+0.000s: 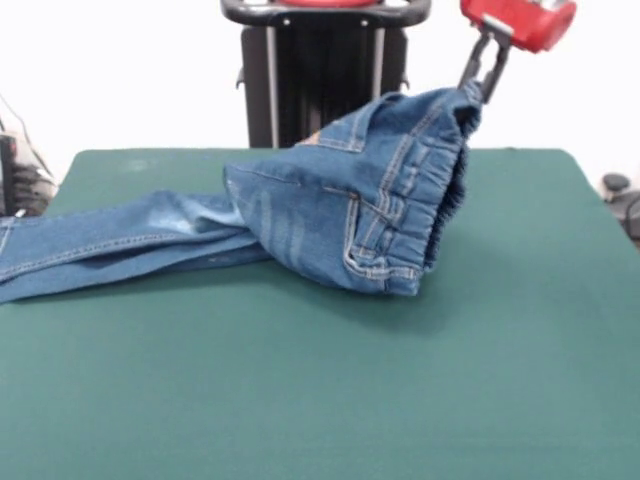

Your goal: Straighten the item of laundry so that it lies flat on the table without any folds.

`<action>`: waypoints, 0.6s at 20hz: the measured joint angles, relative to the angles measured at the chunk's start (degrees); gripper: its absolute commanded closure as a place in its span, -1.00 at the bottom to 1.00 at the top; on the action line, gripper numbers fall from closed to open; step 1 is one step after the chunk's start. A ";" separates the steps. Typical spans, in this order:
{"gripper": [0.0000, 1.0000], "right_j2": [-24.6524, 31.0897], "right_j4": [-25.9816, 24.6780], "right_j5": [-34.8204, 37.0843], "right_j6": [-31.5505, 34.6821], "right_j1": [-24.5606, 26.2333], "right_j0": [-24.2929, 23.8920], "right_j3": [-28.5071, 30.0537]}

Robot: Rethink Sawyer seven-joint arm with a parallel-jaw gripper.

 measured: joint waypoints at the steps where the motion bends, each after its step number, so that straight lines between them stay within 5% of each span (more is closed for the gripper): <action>1: 1.00 -0.15 1.13 -0.86 0.00 1.08 0.64 -0.35; 12: 1.00 -0.50 7.80 -3.37 0.00 5.21 3.68 -2.35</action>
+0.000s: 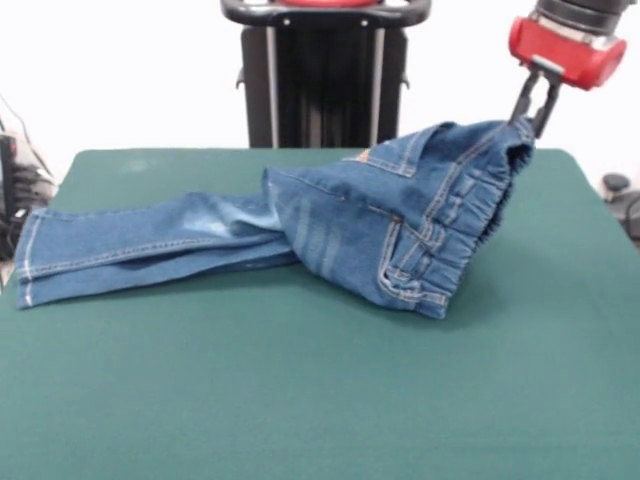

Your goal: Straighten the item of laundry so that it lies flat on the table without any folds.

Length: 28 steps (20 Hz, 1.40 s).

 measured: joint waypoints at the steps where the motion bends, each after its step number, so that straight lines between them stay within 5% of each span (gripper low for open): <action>1: 1.00 -0.08 0.70 0.00 0.00 0.19 0.37 -0.25; 17: 1.00 -1.68 4.37 0.02 0.00 1.01 0.80 -3.06; 28: 1.00 -1.89 -1.24 0.04 0.00 1.55 -9.47 -11.05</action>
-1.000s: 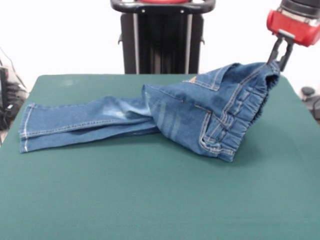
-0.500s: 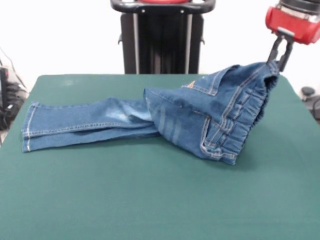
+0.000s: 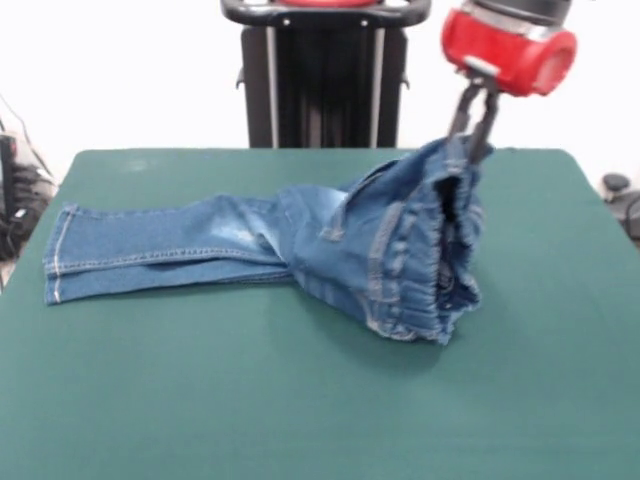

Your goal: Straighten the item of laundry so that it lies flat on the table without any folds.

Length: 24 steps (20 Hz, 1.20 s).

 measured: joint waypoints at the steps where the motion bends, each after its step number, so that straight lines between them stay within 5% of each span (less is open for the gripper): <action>1: 1.00 -0.02 -0.62 0.02 0.00 0.19 -0.80 -0.76; 19: 1.00 5.56 -7.02 -0.47 0.00 1.36 -11.39 -6.08; 24: 1.00 4.18 -9.48 -1.57 0.00 2.67 -10.73 -6.86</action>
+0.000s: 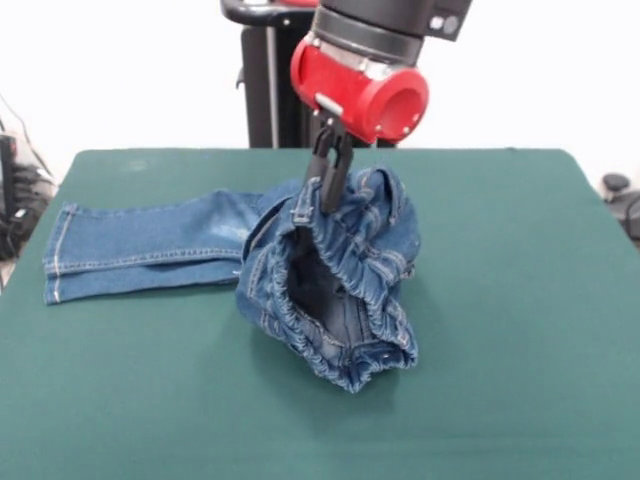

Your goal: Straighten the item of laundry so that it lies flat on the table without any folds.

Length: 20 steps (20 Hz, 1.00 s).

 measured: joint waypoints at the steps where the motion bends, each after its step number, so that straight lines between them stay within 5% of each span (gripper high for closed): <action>1: 1.00 -0.90 -0.75 -0.34 0.00 0.38 0.81 -0.07; 13: 1.00 -14.08 -3.73 -7.38 0.78 4.18 16.04 0.13; 20: 1.00 -27.09 1.01 -7.92 10.70 11.60 27.75 0.64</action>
